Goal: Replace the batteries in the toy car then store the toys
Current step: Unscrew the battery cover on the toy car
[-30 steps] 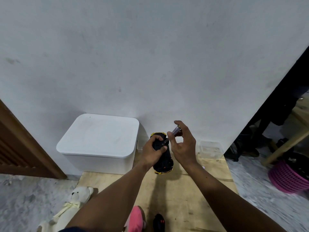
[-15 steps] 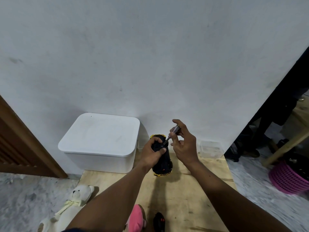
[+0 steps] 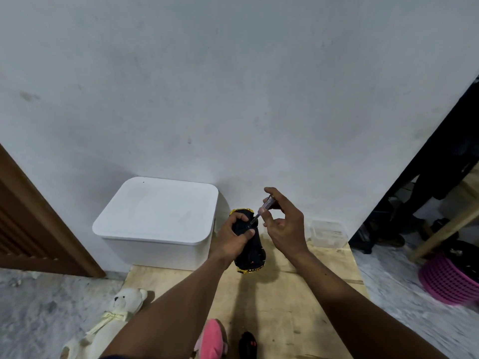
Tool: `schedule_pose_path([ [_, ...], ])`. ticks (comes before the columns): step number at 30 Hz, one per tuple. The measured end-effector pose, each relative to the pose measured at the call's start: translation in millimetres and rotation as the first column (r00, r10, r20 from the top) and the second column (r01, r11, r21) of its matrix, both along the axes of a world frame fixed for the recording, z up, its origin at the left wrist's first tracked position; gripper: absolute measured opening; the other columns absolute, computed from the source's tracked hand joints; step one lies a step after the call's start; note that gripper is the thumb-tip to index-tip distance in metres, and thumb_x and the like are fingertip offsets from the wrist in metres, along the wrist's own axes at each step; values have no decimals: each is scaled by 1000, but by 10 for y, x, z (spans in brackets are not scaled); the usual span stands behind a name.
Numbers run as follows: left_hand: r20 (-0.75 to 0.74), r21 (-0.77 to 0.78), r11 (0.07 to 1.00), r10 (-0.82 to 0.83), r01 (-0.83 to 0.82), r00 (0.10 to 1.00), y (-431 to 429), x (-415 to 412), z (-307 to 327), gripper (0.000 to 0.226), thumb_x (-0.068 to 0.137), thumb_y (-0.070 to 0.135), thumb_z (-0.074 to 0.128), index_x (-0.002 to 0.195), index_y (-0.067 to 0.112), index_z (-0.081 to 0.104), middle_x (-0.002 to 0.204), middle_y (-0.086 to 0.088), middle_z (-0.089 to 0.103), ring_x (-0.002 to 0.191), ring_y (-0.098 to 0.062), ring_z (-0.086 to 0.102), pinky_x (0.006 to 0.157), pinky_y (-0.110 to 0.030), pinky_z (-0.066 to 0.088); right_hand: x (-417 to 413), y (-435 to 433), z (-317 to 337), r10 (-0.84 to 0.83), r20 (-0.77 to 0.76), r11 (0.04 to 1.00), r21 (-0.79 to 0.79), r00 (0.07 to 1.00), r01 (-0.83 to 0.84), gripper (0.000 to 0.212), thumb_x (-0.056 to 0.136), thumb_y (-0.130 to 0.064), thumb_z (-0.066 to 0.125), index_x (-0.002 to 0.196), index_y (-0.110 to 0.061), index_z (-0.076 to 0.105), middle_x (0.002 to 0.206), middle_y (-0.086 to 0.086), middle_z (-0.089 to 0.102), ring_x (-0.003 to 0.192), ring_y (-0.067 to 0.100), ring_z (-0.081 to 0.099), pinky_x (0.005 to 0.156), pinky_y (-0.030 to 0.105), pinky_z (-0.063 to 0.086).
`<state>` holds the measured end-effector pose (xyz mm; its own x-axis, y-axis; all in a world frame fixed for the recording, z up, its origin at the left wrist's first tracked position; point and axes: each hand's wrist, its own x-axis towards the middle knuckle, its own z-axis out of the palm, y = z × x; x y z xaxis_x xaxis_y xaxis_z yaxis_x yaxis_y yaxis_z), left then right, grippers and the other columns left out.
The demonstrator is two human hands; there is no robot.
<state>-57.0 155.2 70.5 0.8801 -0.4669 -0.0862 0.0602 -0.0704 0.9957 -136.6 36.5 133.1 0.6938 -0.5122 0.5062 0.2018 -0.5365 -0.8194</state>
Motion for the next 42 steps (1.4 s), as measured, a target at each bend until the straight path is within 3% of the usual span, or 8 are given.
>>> schedule_pose_path([
  [9,-37,6,999,-51,52,998,4,23,15,32,80,7,71,94,34,62,104,5,70,94,-18,67,91,-45,58,56,-12,20,10,-12,999,31,1000,-9,49,92,1,60,130,-30,58,90,-3,61,83,24,66,50,53,55],
  [14,-66,-20,998,-62,61,996,-14,23,34,33,81,3,67,97,31,61,104,4,70,94,-19,66,90,-45,58,54,-5,27,-49,-7,999,-7,999,49,41,87,-11,74,120,-34,62,92,-2,60,87,16,66,48,46,55],
  [20,-90,-43,997,-66,62,994,-24,23,31,35,81,-2,65,96,30,61,108,0,69,94,-19,65,82,-35,60,81,-19,55,-13,-28,998,62,1000,14,47,93,-1,60,129,-31,60,90,-3,62,82,21,66,53,53,57],
  [25,-142,-66,996,-64,55,988,-28,37,52,38,83,-8,56,98,26,60,106,3,67,93,-19,62,84,-39,58,76,-34,53,-60,-11,998,-12,998,60,44,85,-11,76,121,-31,63,92,-5,62,85,15,66,61,45,60],
  [31,-140,-62,996,-65,57,988,-35,64,63,41,81,-9,56,96,28,62,106,3,67,96,-21,61,89,-44,56,105,-48,48,-25,-35,999,41,999,26,54,88,-1,65,129,-36,59,91,-3,64,82,22,69,47,53,54],
  [34,-140,-74,996,-62,52,988,-40,61,62,41,80,-9,56,95,28,62,106,2,67,96,-21,60,88,-45,56,93,-17,70,-13,-27,1000,24,1000,13,54,90,2,61,132,-31,57,91,-9,63,82,20,67,54,46,57],
  [37,-133,-81,995,-69,59,989,-29,75,81,39,80,-8,56,97,27,62,109,-1,67,97,-23,62,88,-45,57,77,3,77,-29,-19,999,-32,999,29,43,87,-8,73,123,-29,60,89,-8,66,82,14,67,69,36,57],
  [42,-125,-67,996,-69,61,990,-19,88,93,39,80,-10,56,99,24,61,108,-1,67,96,-20,61,86,-38,57,127,-32,63,-38,-11,997,60,999,38,41,89,-5,68,120,-31,62,83,-10,63,82,18,67,67,52,60],
])
